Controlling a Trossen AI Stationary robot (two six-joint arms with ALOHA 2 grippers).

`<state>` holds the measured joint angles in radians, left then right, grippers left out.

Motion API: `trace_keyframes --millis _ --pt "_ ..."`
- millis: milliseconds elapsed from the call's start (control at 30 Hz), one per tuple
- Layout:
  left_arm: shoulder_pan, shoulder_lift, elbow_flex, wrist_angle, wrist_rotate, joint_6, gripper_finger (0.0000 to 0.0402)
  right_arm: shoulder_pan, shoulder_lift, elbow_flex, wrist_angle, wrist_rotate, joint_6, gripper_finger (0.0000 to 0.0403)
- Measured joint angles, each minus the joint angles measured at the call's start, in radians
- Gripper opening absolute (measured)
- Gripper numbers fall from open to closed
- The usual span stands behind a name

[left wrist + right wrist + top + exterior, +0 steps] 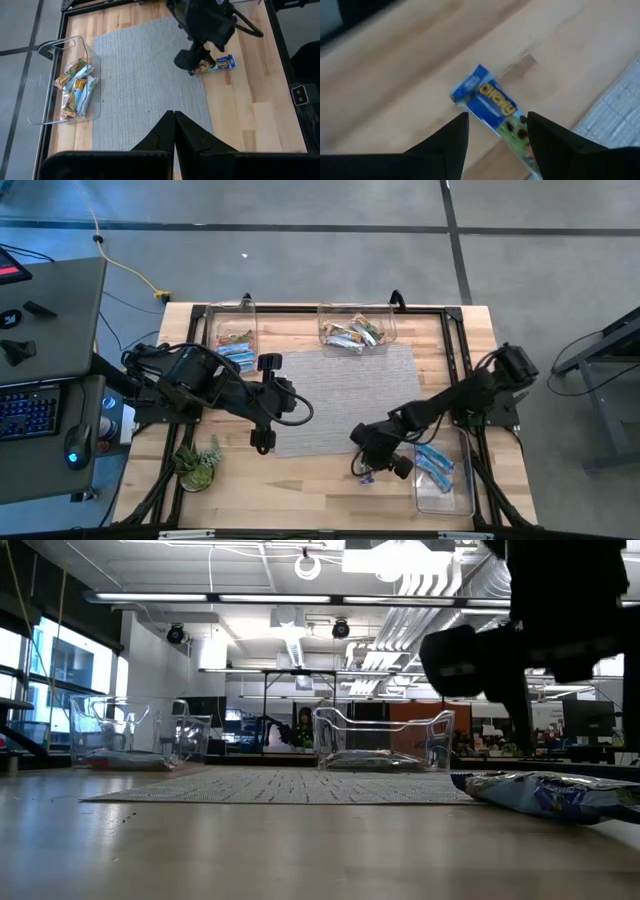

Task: Pick and place Granola Bars by type
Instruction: Put the blue granola bar into the bottom transparent bin

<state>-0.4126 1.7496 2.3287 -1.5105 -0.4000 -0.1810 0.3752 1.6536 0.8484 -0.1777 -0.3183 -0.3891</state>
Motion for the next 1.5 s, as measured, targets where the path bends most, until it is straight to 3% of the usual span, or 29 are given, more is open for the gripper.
trace_keyframes --millis 800,933,1300,1500 --pt "0.0 0.0 0.0 0.006 0.0 0.0 0.0001 -0.015 0.11 0.035 -0.005 0.055 -0.328 0.0182" --pt "0.0 0.0 0.0 0.006 0.0 0.0 0.0001 -0.016 0.115 0.035 0.003 0.141 -0.35 0.0167" --pt "0.0 0.0 0.0 0.006 0.0 0.0 0.0001 -0.028 0.115 0.034 0.051 0.133 -0.325 0.0118" --pt "0.0 0.0 0.0 0.006 0.0 0.0 0.0001 -0.028 0.115 0.034 0.088 0.156 -0.28 0.0068"
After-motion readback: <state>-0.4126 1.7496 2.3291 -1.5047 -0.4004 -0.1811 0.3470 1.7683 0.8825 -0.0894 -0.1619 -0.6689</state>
